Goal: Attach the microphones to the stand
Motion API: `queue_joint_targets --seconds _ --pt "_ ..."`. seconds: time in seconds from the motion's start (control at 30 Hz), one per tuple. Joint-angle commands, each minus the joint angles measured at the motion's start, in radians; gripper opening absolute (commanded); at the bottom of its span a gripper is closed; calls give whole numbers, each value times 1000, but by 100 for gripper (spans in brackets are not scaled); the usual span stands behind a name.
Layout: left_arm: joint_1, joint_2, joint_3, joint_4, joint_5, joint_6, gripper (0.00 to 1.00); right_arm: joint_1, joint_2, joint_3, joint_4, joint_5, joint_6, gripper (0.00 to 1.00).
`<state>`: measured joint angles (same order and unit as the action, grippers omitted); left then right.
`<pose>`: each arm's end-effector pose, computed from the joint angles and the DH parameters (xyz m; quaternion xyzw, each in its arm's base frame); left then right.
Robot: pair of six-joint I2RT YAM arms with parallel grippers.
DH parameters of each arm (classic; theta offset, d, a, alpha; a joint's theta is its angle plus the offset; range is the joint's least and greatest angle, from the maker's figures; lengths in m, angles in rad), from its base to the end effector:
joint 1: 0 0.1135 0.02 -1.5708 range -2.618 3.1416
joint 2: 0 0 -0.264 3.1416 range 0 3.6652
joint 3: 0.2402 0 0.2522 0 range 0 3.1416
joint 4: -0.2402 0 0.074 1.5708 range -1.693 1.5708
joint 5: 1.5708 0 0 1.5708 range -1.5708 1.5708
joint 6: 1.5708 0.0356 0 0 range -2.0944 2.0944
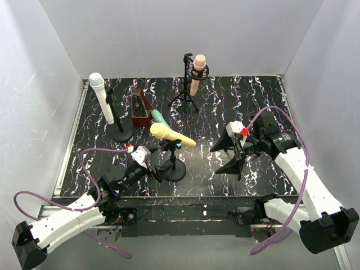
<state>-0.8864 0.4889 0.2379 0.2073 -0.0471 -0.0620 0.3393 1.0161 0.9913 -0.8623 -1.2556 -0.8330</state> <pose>0.0952 -0.1141 0.2300 0.2744 0.6682 -0.3005 0.6228 0.1595 0.0922 0.3259 -0.5858 0.5263 0.4703 0.3983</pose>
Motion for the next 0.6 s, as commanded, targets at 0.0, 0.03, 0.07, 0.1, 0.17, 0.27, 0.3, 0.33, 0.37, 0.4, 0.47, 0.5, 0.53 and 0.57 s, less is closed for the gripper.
queue_joint_targets --seconds 0.0,0.03,0.07,0.1,0.17,0.27,0.3,0.33,0.37,0.4,0.47,0.5,0.53,0.57 --pt "3 11 -35 96 1 22 98 -8 -14 -13 28 -48 18 94" --pt "3 16 -41 109 3 25 98 -10 -14 -13 29 -51 18 94" --pt "1 20 -46 118 4 27 98 -10 -16 -14 31 -53 18 94" --pt "3 26 -51 129 3 27 98 -10 -14 -14 32 -54 18 94" --pt "3 40 -63 152 4 28 98 -11 -14 -17 34 -57 18 94" --pt "1 63 -77 193 3 36 98 -13 -14 -19 37 -61 18 94" --pt "3 72 -81 208 3 40 98 -13 -13 -20 37 -61 18 94" --pt "3 83 -86 221 0 42 98 -13 -14 -20 37 -61 18 94" --pt "1 89 -91 236 0 44 98 -13 -14 -22 39 -62 18 94" --pt "3 97 -95 250 0 47 98 -14 -11 -20 39 -62 18 94" --pt "3 115 -107 274 -3 50 98 -14 -11 -23 39 -62 18 94" --pt "3 123 -114 286 -4 50 98 -14 -13 -23 39 -62 17 94" --pt "3 131 -120 303 -7 48 98 -16 -11 -23 39 -62 18 94" --pt "3 141 -126 317 -10 50 98 -16 -10 -22 40 -62 18 94"
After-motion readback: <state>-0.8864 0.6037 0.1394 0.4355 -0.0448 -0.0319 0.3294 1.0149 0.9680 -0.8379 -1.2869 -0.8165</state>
